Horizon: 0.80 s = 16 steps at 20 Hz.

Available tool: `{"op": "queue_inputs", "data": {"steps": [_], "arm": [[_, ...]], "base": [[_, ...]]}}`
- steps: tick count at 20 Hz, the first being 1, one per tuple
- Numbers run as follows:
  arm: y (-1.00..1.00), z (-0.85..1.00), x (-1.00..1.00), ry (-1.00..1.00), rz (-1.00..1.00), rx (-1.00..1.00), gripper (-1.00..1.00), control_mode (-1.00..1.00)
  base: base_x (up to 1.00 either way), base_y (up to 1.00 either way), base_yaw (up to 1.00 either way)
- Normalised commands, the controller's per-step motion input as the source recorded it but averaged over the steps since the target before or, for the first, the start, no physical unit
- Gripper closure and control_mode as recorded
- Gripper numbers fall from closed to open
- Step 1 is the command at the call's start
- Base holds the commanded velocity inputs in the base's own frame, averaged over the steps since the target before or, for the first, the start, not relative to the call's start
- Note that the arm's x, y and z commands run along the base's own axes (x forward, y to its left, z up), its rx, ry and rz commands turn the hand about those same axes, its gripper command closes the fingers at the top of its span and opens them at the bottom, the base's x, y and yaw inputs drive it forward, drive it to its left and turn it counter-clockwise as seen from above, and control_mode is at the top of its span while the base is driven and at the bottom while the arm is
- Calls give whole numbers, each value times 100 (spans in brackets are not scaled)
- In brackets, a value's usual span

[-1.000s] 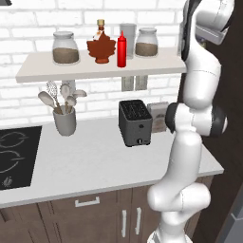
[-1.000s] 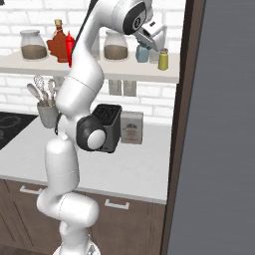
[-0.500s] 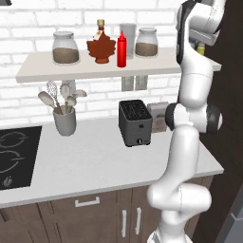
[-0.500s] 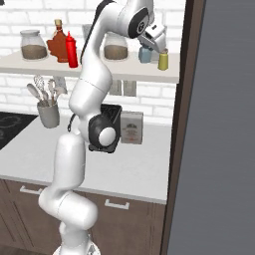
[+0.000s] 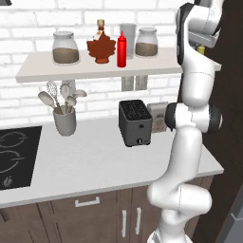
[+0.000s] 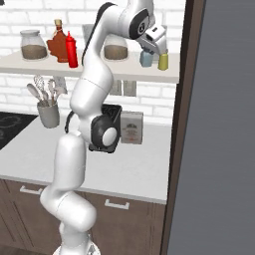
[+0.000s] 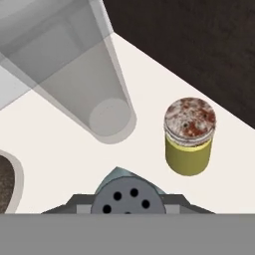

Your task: Put the shaker and condiment bottle from the counter next to their counterparts in the cabinet.

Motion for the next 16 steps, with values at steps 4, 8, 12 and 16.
{"op": "queue_inputs", "data": {"steps": [4,8,12,16], "arm": [[0,0,0,0,0,0,100,-100],[0,-1,6,3,0,0,100,-100],[0,-38,26,12,0,-3,100,-100],[0,-10,7,7,0,-1,100,-100]], "base": [[0,0,0],[0,0,0],[0,0,0],[0,0,0]]}}
